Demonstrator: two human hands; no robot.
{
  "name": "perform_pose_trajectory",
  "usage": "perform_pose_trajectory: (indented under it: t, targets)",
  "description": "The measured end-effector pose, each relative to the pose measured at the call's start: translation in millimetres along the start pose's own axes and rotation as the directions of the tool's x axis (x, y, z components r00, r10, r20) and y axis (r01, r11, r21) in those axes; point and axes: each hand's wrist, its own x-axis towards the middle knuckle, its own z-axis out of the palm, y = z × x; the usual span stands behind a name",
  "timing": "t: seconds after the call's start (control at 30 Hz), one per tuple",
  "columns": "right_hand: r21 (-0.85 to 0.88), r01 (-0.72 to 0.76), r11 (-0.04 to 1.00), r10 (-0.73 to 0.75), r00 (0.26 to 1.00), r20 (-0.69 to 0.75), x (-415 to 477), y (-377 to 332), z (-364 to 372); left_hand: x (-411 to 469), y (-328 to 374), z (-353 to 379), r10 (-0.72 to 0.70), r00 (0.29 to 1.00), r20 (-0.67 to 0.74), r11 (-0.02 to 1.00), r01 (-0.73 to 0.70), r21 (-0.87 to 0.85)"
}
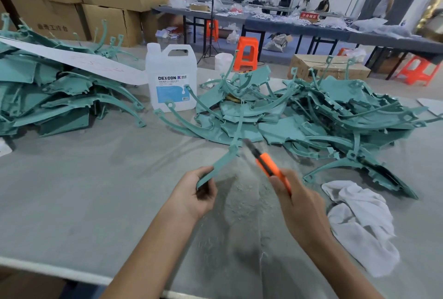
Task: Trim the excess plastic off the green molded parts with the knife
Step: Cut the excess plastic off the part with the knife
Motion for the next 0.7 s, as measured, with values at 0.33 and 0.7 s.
perform_pose_trajectory:
  t: [0.33,0.7]
  targets:
    - [0.209,0.058,0.976,-0.041,0.995,-0.087,-22,-16,2,-23,-2,5,0.003,0.990,0.140,0.994,0.013,-0.108]
    - [0.229,0.119,0.966,-0.090,0.987,-0.133,-7,-19,5,-44,-11,14,-0.031,0.966,0.258,0.979,0.081,-0.186]
